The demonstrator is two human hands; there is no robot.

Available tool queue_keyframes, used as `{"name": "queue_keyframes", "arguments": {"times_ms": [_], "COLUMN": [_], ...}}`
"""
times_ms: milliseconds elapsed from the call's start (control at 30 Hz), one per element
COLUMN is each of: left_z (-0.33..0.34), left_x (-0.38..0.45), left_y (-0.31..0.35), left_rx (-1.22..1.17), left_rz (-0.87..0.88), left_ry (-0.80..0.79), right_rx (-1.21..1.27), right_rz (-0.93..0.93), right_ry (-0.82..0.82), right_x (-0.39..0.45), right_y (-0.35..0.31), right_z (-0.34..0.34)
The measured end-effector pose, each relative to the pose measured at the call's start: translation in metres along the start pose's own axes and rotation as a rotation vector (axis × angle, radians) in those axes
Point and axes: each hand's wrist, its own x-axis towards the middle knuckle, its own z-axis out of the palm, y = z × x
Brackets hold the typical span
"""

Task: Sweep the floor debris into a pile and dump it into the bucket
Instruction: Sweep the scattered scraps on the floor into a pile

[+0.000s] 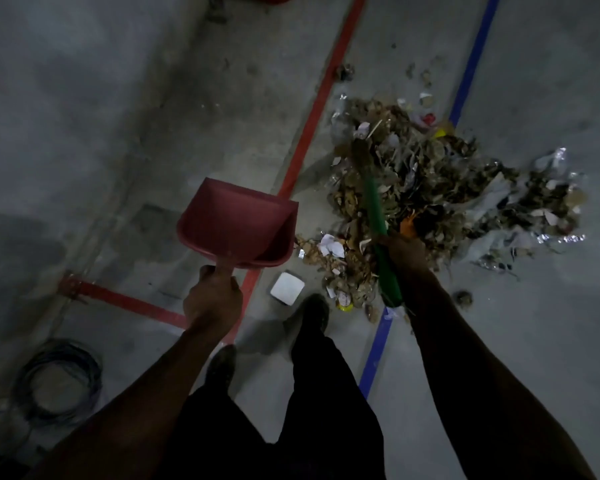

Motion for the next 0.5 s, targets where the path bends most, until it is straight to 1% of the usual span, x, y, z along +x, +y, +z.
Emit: {"name": "queue_keyframes", "arguments": {"times_ms": [100,133,233,333,500], "left_z": [-0.006,-0.009,-0.026,-0.037,-0.041], "left_x": [-0.013,-0.017,-0.036,-0.053,-0.074], "left_y": [-0.030,-0.042,-0.075,-0.106,-0.144], "left_rx": [0.022,0.043,0.099,0.084,0.136], "left_rz": [0.086,0.110,0.175,0.249,0.244], "left_ry": [-0.022,-0.005,-0.038,-0.070,-0.135], "right_rx": [0.014,-0.005,0.015,-0.091,-0.281], "right_rz": [-0.030,-0.032,-0.009,0.028,0.070], "right_ry": [0.057,0.060,0.053,0.012,-0.087], "right_x": [-0.039,-0.057,-0.108,-0.147,-0.197], "right_y": [0.036,0.051,0.095,0.140,0.211], "right_z": [0.010,0.013,0.022,0.028,0.038]}}
